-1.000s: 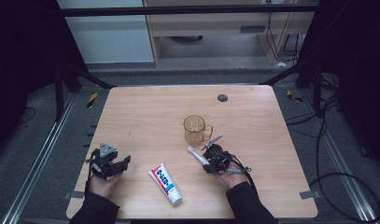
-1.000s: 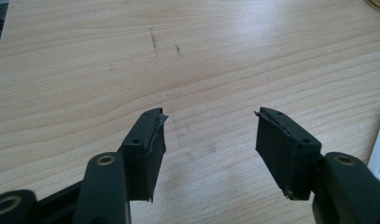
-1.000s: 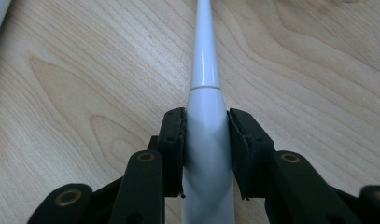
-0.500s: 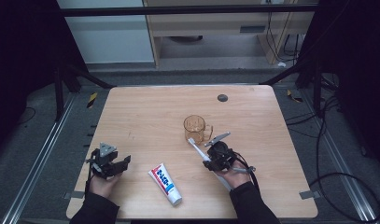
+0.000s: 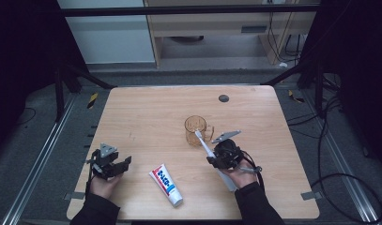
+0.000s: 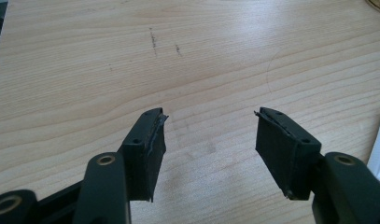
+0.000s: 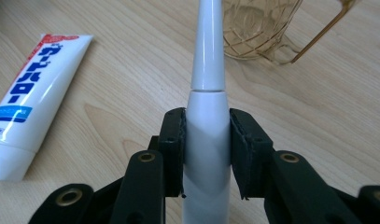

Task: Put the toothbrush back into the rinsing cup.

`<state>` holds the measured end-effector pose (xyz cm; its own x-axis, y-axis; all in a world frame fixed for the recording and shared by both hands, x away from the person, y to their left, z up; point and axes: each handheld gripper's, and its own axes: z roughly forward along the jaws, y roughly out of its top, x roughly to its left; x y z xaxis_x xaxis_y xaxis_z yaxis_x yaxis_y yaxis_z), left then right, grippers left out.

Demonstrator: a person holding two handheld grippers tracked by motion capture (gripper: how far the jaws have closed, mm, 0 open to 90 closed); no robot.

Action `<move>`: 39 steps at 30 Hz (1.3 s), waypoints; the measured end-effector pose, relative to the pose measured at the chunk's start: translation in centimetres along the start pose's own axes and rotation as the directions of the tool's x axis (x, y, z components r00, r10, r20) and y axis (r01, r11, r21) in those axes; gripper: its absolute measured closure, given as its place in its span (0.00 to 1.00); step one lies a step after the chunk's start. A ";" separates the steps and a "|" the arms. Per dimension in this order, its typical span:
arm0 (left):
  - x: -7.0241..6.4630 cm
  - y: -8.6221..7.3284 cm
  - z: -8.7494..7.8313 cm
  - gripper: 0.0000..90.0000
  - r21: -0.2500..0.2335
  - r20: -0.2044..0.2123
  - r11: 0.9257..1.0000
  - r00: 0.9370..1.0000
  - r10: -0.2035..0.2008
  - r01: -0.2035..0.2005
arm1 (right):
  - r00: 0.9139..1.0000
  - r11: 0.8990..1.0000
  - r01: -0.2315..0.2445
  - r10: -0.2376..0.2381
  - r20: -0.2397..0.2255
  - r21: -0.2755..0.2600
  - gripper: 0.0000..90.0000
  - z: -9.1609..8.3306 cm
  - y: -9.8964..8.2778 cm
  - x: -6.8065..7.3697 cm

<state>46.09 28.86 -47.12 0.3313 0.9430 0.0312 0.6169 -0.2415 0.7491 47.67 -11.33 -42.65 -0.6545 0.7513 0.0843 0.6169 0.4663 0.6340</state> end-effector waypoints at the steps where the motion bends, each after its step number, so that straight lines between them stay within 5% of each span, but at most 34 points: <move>1: 0.0 0.0 0.0 0.46 -0.001 0.001 1.000 1.000 -0.001 0.001 | 1.000 1.000 -0.001 0.001 -0.001 -0.008 0.75 -0.1 0.0 0.0; 9: 0.0 0.0 0.0 0.46 -0.002 0.003 1.000 1.000 -0.006 0.006 | 1.000 0.995 -0.009 0.010 0.010 -0.096 0.75 -1.7 0.2 -0.3; 18: 0.0 0.0 -0.1 0.46 -0.006 0.003 1.000 1.000 -0.009 0.009 | 0.999 0.976 -0.036 0.040 0.017 -0.213 0.75 -2.3 0.2 -0.6; 30: 0.0 0.0 0.0 0.46 -0.003 0.005 1.000 1.000 -0.006 0.006 | 0.998 0.928 -0.060 0.066 0.002 -0.367 0.75 -3.0 1.4 -0.1; 39: 0.0 0.0 0.0 0.46 -0.003 0.005 1.000 1.000 -0.006 0.006 | 0.996 0.867 -0.075 0.091 0.008 -0.492 0.75 -3.2 2.6 0.3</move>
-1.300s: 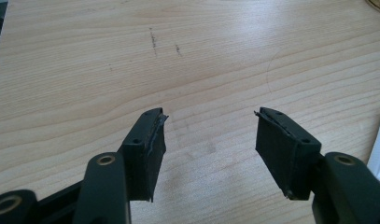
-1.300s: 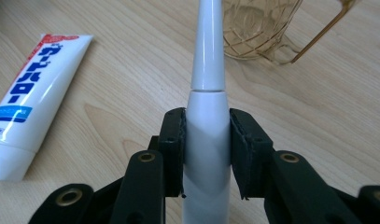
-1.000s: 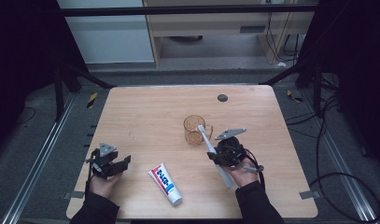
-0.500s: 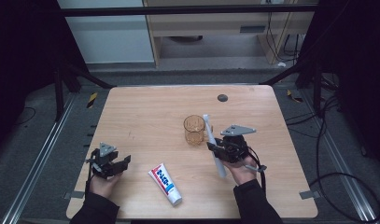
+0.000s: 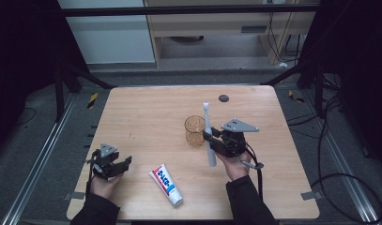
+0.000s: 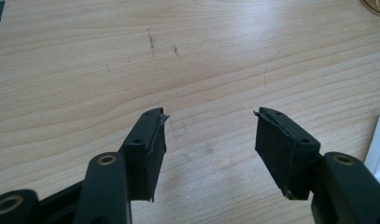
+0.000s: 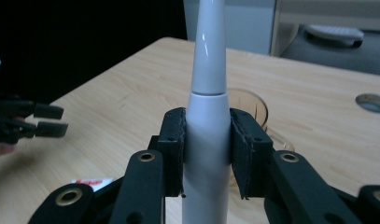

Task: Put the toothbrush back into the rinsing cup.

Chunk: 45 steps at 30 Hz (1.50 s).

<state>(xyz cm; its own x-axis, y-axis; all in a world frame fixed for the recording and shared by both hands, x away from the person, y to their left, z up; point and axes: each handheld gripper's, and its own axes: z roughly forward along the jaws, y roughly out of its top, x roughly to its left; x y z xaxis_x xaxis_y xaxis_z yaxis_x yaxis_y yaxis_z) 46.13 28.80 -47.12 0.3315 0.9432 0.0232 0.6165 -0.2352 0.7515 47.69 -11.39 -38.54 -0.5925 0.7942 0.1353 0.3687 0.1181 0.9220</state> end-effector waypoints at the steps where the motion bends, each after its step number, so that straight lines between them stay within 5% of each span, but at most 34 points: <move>1: 0.0 0.0 0.0 0.46 0.000 0.000 1.000 1.000 0.000 0.000 | 1.000 1.000 0.002 -0.002 0.000 -0.014 0.75 0.0 0.2 0.1; 9: 0.0 0.0 0.1 0.46 0.001 0.002 1.000 1.000 0.004 -0.004 | 1.000 0.994 -0.023 0.023 0.004 -0.105 0.75 0.4 1.6 0.0; 22: 0.0 -0.1 0.1 0.46 0.002 0.003 1.000 1.000 0.004 -0.004 | 0.996 0.970 -0.046 0.062 0.059 -0.237 0.75 1.2 3.8 -0.6; 41: 0.1 -0.1 0.1 0.46 0.004 0.010 1.000 1.000 -0.001 0.000 | 0.986 0.938 -0.050 0.100 0.131 -0.342 0.75 3.6 5.8 -2.0; 45: 0.1 -0.1 0.1 0.46 0.003 0.011 1.000 1.000 -0.004 0.003 | 0.984 0.940 -0.048 0.103 0.145 -0.338 0.75 4.5 5.6 -2.2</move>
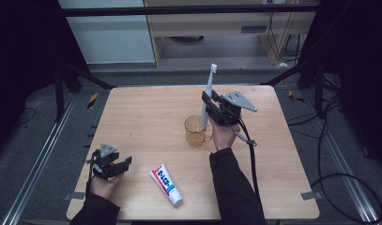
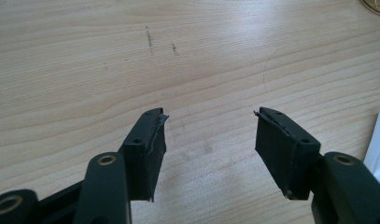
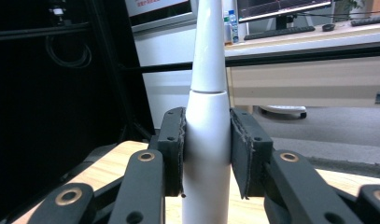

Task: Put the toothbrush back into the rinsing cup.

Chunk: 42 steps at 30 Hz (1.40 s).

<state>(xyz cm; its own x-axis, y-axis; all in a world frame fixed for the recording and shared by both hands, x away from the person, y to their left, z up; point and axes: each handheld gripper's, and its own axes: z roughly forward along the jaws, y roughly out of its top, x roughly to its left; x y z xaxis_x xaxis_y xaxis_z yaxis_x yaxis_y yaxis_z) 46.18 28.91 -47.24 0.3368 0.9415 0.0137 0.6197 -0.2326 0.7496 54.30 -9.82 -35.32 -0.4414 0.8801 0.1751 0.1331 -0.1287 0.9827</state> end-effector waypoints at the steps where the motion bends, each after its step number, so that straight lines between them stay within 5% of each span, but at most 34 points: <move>1: 0.0 0.0 0.0 0.46 0.001 0.000 1.000 1.000 0.001 -0.001 | 1.000 1.000 0.001 -0.001 0.002 0.002 0.75 0.2 -0.1 0.0; 42: 0.0 0.0 0.0 0.46 -0.006 0.003 1.000 1.000 0.004 -0.004 | 0.999 0.994 0.026 -0.028 0.019 0.105 0.75 2.6 -4.8 -0.1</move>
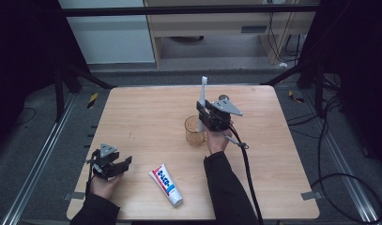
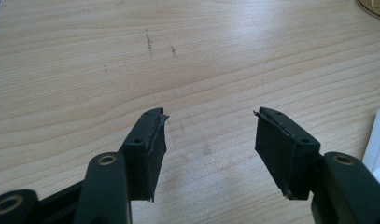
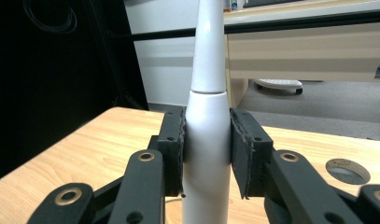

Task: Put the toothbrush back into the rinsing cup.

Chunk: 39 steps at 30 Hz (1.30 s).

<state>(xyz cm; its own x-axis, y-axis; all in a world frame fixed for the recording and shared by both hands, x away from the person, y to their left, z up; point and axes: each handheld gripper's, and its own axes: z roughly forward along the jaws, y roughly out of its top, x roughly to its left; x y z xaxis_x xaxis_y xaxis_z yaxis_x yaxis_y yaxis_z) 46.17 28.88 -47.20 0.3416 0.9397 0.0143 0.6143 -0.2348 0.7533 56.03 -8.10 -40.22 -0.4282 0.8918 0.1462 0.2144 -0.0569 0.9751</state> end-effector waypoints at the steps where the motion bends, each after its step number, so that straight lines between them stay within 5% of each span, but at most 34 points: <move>1: 0.0 0.0 0.0 0.46 0.000 0.000 1.000 1.000 0.000 0.000 | 1.000 1.000 -0.003 0.003 0.001 0.007 0.75 0.0 -0.1 0.0; 22: -0.1 0.0 0.0 0.46 0.001 -0.002 1.000 1.000 0.003 -0.003 | 1.000 0.994 0.000 0.002 -0.020 0.107 0.75 -0.1 -2.1 -0.8; 39: 0.0 0.0 0.0 0.46 0.003 -0.001 1.000 1.000 0.003 -0.003 | 0.997 0.983 0.064 -0.057 -0.042 0.170 0.75 -0.1 -3.1 -0.4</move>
<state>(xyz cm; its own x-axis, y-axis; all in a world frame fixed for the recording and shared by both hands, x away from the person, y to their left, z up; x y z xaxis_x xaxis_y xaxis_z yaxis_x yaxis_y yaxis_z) 46.19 28.83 -47.23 0.3431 0.9391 0.0171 0.6156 -0.2386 0.7511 55.43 -8.33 -43.23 -0.4760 0.8741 0.0969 0.3331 0.0772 0.9397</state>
